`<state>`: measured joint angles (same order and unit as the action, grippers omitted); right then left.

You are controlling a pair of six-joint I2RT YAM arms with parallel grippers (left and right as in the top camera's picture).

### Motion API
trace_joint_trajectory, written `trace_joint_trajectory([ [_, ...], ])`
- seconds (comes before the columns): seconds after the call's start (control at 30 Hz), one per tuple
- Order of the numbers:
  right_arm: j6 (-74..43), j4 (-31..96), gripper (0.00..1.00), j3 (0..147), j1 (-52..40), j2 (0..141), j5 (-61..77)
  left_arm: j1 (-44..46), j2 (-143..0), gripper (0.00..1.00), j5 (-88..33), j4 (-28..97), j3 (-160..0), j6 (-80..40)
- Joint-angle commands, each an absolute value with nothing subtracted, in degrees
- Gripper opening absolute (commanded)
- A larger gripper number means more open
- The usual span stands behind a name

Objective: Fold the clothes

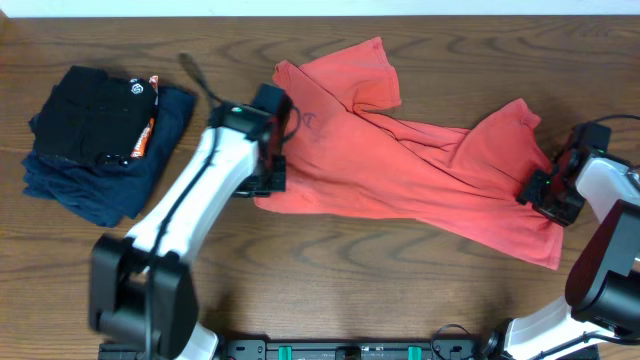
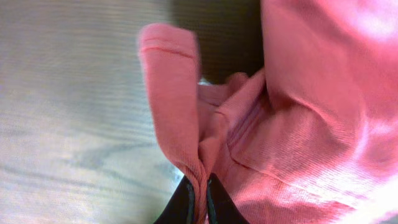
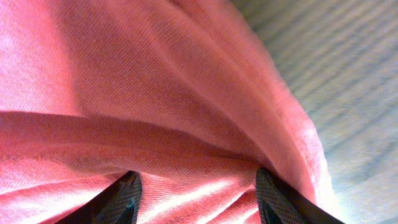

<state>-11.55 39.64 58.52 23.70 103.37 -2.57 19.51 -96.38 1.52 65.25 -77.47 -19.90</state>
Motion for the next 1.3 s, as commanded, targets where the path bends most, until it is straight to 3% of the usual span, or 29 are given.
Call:
trace_joint_trajectory([
  [0.0, -11.0, 41.3, 0.58, 59.2, 25.9, 105.6, -0.5, 18.4, -93.9, 0.06, -0.5, 65.7, -78.2, -25.6],
  [0.13, -9.1, 49.5, 0.59, 62.5, 25.8, 103.7, 6.1, 18.4, -93.6, 0.06, -3.4, 66.0, -78.2, -25.6],
  [0.4, -13.6, 60.2, 0.59, 62.2, 25.8, 93.0, 5.0, 18.4, -93.6, 0.06, -3.6, 65.7, -78.1, -25.6],
  [0.8, -31.1, 49.0, 0.60, 39.7, 25.9, 79.6, -1.2, 18.4, -93.6, 0.06, -3.6, 65.5, -78.1, -25.6],
  [1.27, -39.2, 39.3, 0.57, 32.8, 25.9, 79.5, -12.1, 18.4, -93.6, 0.06, -3.5, 65.5, -78.1, -25.6],
])
